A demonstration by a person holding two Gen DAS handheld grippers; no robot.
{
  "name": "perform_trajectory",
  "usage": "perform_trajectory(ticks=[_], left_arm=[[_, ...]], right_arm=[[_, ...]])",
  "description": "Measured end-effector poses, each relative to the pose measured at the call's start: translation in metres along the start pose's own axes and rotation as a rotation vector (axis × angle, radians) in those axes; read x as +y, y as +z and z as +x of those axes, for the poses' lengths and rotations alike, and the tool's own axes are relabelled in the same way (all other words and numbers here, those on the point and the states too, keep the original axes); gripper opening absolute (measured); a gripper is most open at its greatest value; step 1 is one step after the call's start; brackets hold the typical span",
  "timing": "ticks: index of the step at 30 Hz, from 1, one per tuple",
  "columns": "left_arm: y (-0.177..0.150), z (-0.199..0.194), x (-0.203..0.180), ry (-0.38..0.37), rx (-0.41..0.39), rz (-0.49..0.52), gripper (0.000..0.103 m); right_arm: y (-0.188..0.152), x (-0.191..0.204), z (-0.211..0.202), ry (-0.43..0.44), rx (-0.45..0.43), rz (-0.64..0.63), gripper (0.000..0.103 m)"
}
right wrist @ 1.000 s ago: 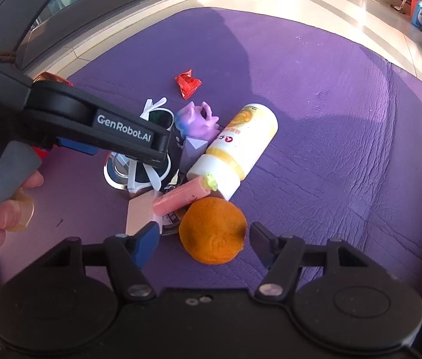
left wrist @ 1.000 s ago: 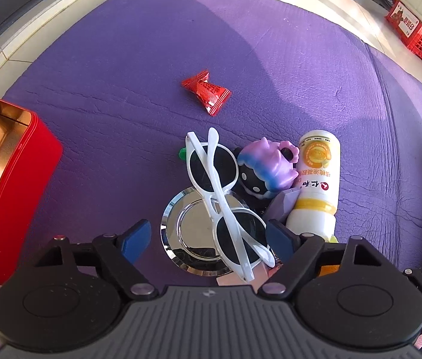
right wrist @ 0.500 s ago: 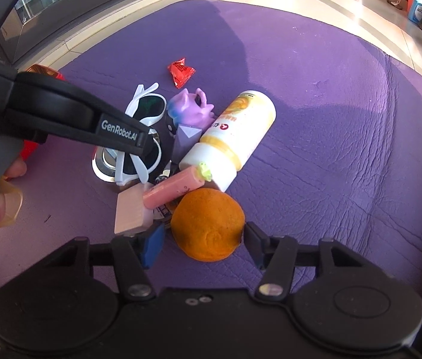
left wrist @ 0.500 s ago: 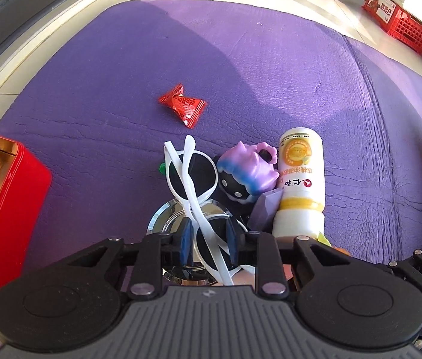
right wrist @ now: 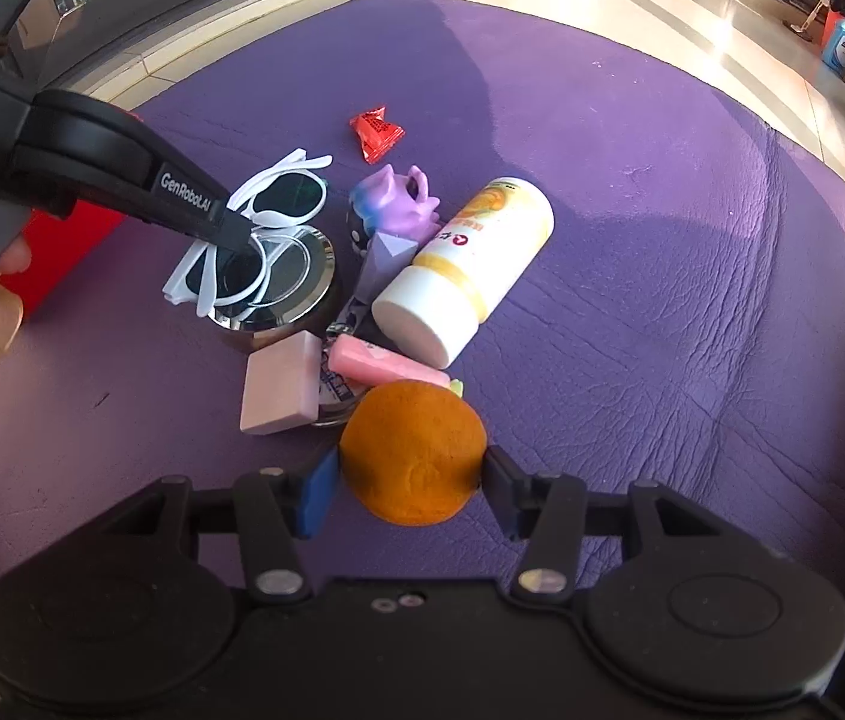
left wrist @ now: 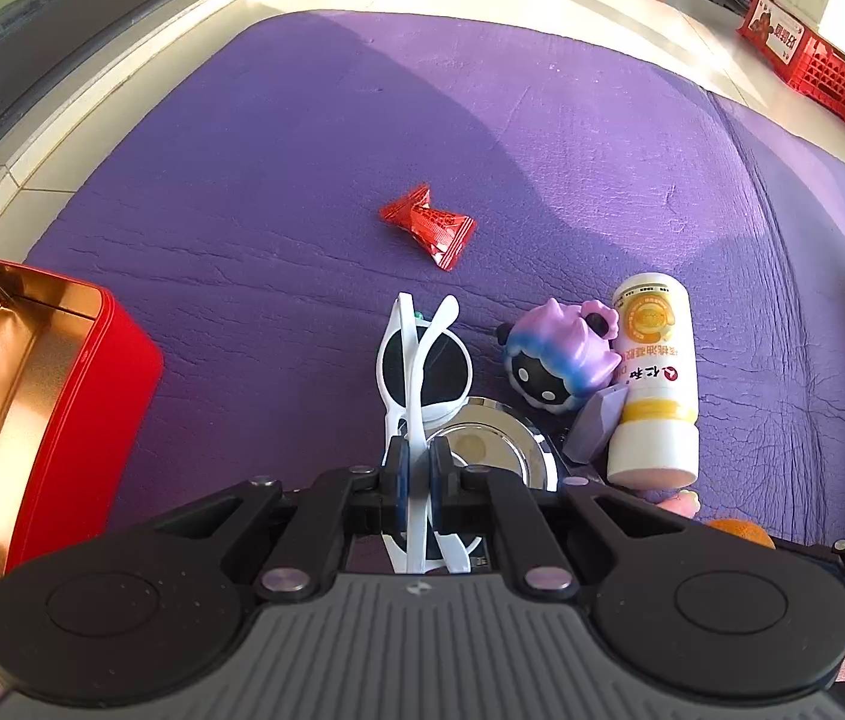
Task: Organize rigid objects
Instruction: 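Carry sunglasses and orange into the red tin and open both grippers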
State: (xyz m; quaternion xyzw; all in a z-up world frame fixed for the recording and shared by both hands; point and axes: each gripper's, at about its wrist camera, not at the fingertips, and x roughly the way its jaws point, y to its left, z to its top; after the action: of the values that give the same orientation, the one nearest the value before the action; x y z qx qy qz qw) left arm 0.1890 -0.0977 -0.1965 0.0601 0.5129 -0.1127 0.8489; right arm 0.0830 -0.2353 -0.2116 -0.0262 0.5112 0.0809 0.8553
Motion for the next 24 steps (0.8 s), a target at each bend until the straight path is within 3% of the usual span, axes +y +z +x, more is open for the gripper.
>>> perform_trajectory(ticks=[9, 15, 24], left_arm=[[-0.005, -0.027, 0.028, -0.005, -0.012, 0.001, 0.006], [-0.003, -0.062, 0.052, -0.002, -0.029, 0.002, 0.006], [0.006, -0.124, 0.115, 0.015, -0.09, -0.033, 0.006]], right_arm=[[0.004, 0.013, -0.04, -0.001, -0.051, -0.015, 0.051], [0.021, 0.033, -0.064, 0.043, -0.081, -0.026, 0.051], [0.074, 0.088, -0.087, 0.148, -0.137, -0.127, 0.051]])
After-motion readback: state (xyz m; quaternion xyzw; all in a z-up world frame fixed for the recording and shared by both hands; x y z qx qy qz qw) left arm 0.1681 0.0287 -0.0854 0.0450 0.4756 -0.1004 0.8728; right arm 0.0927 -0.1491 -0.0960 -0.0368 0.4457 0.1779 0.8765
